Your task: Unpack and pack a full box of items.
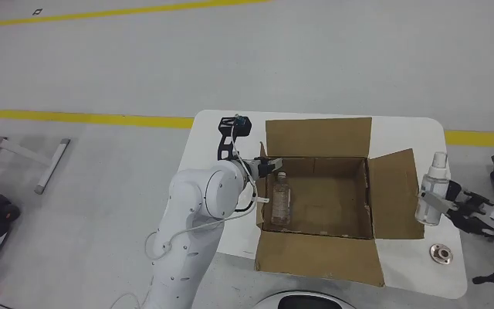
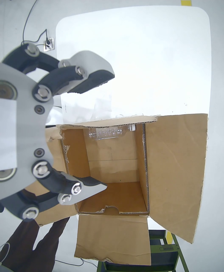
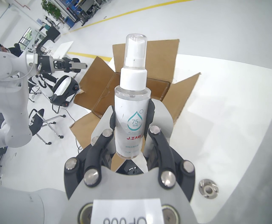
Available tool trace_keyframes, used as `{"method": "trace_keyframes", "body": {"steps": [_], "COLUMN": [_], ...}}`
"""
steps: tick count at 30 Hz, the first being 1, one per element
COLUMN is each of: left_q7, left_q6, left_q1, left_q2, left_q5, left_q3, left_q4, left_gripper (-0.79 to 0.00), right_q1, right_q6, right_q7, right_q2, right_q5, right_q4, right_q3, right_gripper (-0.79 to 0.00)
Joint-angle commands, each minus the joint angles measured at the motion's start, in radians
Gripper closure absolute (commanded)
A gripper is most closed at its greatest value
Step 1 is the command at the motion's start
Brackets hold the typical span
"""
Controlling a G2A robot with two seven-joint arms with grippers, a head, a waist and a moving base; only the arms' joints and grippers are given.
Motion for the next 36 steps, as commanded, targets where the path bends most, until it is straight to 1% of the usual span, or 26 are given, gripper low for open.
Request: {"method": "trace_keyframes", "body": {"steps": [1,2,5,18,21,24,27,30,31,32,33,35,36], "left_q7": [0.000,0.000,0.000,0.008,0.060,0.085,0.106,0.101,0.099,0.099,0.099,0.099,0.099], "left_q6": [0.000,0.000,0.000,-0.001,-0.007,-0.008,0.025,0.038,0.039,0.039,0.039,0.039,0.039], "left_q1": [0.000,0.000,0.000,0.004,0.031,0.048,0.082,0.117,0.125,0.125,0.125,0.125,0.125], "left_q2": [0.000,0.000,0.000,0.000,0.005,0.015,0.025,0.034,0.036,0.036,0.036,0.036,0.036], "left_q5": [0.000,0.000,0.000,0.000,0.017,0.094,0.156,0.181,0.185,0.185,0.185,0.185,0.185], "left_q3": [0.000,0.000,0.000,-0.002,-0.030,-0.073,-0.153,-0.221,-0.234,-0.234,-0.234,-0.234,-0.234], "left_q4": [0.000,0.000,0.000,0.002,0.007,0.001,0.006,-0.007,-0.010,-0.010,-0.010,-0.010,-0.010], "left_gripper": [-0.785,-0.785,-0.785,-0.785,-0.785,-0.785,-0.785,-0.785,-0.785,-0.785,-0.785,-0.785,-0.785], "right_q1": [0.019,0.033,0.052,0.052,0.056,0.080,0.133,0.219,0.258,0.313,0.336,0.435,0.464], "right_q6": [-0.008,-0.012,0.000,0.000,0.013,0.023,0.045,0.101,0.141,0.167,0.187,0.249,0.270], "right_q7": [-0.002,-0.002,-0.007,-0.010,-0.035,-0.052,-0.058,-0.046,-0.030,-0.023,-0.011,-0.004,0.003], "right_q2": [0.003,0.006,0.009,0.009,0.008,0.010,0.013,0.017,0.019,0.019,0.019,0.014,0.012], "right_q5": [-0.021,-0.041,-0.085,-0.086,-0.079,-0.089,-0.130,-0.213,-0.271,-0.342,-0.368,-0.452,-0.485], "right_q4": [0.002,0.002,0.002,0.002,0.009,0.013,0.037,0.092,0.112,0.134,0.158,0.233,0.252], "right_q3": [-0.040,-0.077,-0.123,-0.124,-0.141,-0.189,-0.284,-0.418,-0.461,-0.531,-0.569,-0.693,-0.727], "right_gripper": [0.000,0.000,0.000,0.000,0.000,0.000,0.000,0.000,0.000,0.000,0.000,0.000,0.000]}}
